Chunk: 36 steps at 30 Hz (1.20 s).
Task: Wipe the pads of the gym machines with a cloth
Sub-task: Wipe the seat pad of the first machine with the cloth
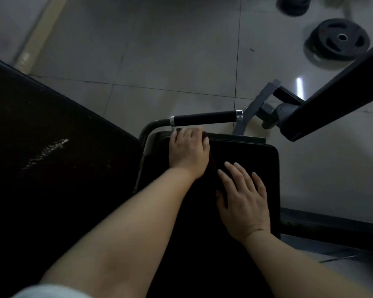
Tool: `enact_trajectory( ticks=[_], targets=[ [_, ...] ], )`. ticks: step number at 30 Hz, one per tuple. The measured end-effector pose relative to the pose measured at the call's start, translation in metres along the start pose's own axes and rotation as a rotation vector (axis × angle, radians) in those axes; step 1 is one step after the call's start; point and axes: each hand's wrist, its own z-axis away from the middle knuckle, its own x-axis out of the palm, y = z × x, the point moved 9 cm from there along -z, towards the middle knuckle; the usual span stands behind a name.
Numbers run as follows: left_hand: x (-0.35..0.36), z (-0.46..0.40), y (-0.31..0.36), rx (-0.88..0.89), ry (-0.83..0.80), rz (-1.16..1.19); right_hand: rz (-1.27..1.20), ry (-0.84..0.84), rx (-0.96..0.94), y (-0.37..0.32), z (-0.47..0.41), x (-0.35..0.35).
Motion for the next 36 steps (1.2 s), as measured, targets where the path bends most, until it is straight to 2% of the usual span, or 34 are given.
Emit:
enact_trajectory(
  ticks=[4,8,11,14,20,25,30,33,36],
  targets=[
    [-0.003,-0.003,-0.003,0.024,0.03,0.008,-0.014,0.006,0.0,0.0,0.0,-0.001],
    [0.004,0.071,-0.017,-0.017,0.06,0.018,-0.015,0.0,0.003,0.0,0.0,-0.001],
    [0.009,0.098,-0.019,-0.036,-0.008,-0.039,-0.012,0.003,0.001,-0.001,0.0,-0.001],
    [0.009,0.066,-0.017,-0.041,-0.06,-0.076,0.003,-0.004,-0.011,-0.003,0.0,0.0],
    [-0.001,-0.017,-0.016,-0.06,-0.023,-0.053,0.014,-0.004,-0.006,-0.002,-0.001,0.002],
    [0.008,0.055,-0.029,-0.086,-0.006,0.001,0.021,-0.01,0.001,-0.001,0.0,0.002],
    [0.012,0.126,-0.04,-0.114,-0.019,-0.108,0.009,-0.016,0.006,-0.002,0.0,0.003],
    [0.01,0.084,-0.042,-0.133,-0.067,-0.064,0.011,-0.018,-0.005,-0.003,0.0,0.003],
    [0.001,0.021,-0.05,-0.167,-0.033,-0.031,0.012,0.0,-0.009,-0.002,-0.001,0.001]
  ],
)
